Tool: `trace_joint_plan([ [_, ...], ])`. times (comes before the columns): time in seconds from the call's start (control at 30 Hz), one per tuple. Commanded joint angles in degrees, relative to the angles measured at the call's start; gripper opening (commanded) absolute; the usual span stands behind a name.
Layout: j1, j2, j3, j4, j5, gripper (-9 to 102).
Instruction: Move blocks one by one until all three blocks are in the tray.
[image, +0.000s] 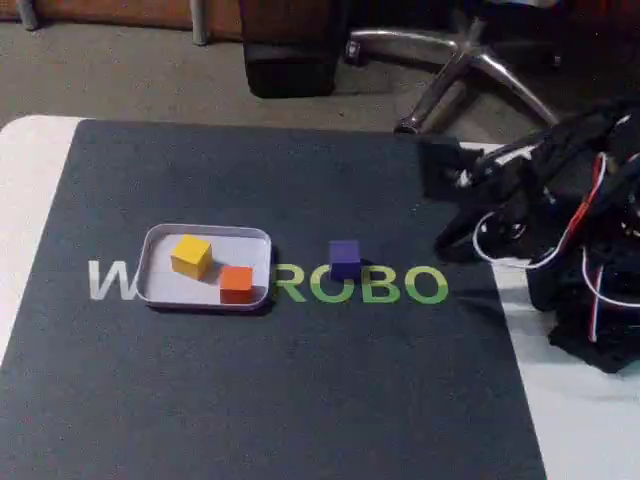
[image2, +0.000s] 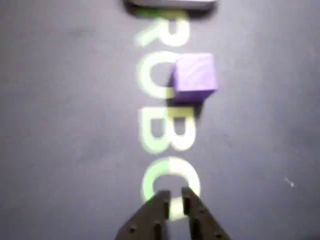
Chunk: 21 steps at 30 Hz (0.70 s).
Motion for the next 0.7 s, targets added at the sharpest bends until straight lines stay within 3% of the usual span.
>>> trace_joint_plan([
  [0.0,-0.79,-10.46,-9.84,1.76,1.23,-2],
  [0.43,-8.70,-63.02,-45.00,0.44,20.39,1],
  [0.67,-5.89,-77.96,-51.33,-5.10,22.32,6],
])
